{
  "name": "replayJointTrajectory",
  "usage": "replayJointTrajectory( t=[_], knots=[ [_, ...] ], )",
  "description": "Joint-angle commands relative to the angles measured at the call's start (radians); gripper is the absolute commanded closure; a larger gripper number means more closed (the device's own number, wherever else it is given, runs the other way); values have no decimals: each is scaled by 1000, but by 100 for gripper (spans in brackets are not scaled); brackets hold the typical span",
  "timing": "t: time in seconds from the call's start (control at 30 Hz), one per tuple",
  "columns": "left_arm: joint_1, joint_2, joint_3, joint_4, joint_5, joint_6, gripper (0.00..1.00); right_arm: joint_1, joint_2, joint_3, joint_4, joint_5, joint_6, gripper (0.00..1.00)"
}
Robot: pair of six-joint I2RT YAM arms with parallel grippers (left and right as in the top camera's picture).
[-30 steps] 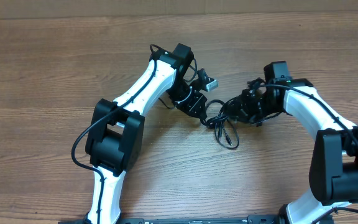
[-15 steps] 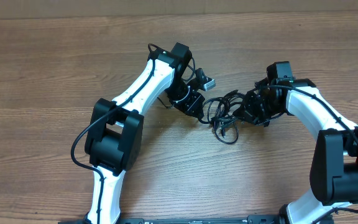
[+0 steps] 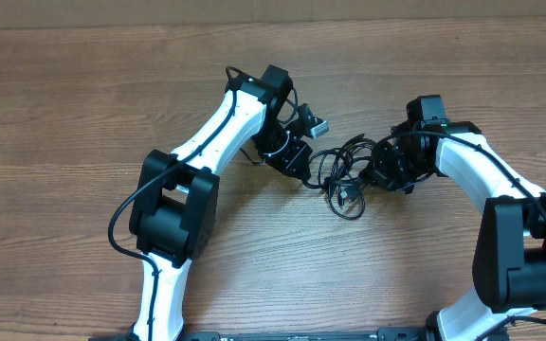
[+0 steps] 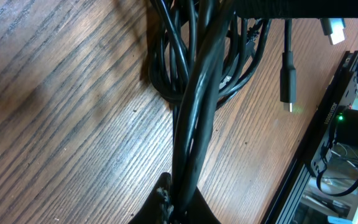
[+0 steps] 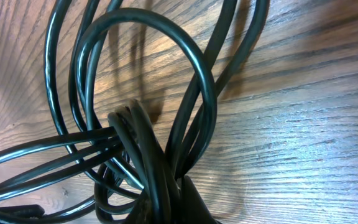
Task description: Untangle cables
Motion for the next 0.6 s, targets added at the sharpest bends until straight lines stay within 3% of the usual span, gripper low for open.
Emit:
replayJointTrajectory(
  t=[0.0, 0.57],
  knots=[
    [22, 8, -5, -11, -39, 11, 96, -22, -23, -13, 6, 121, -3, 96],
    [22, 8, -5, -8, -40, 11, 96, -22, -23, -13, 6, 161, -3, 96]
  ],
)
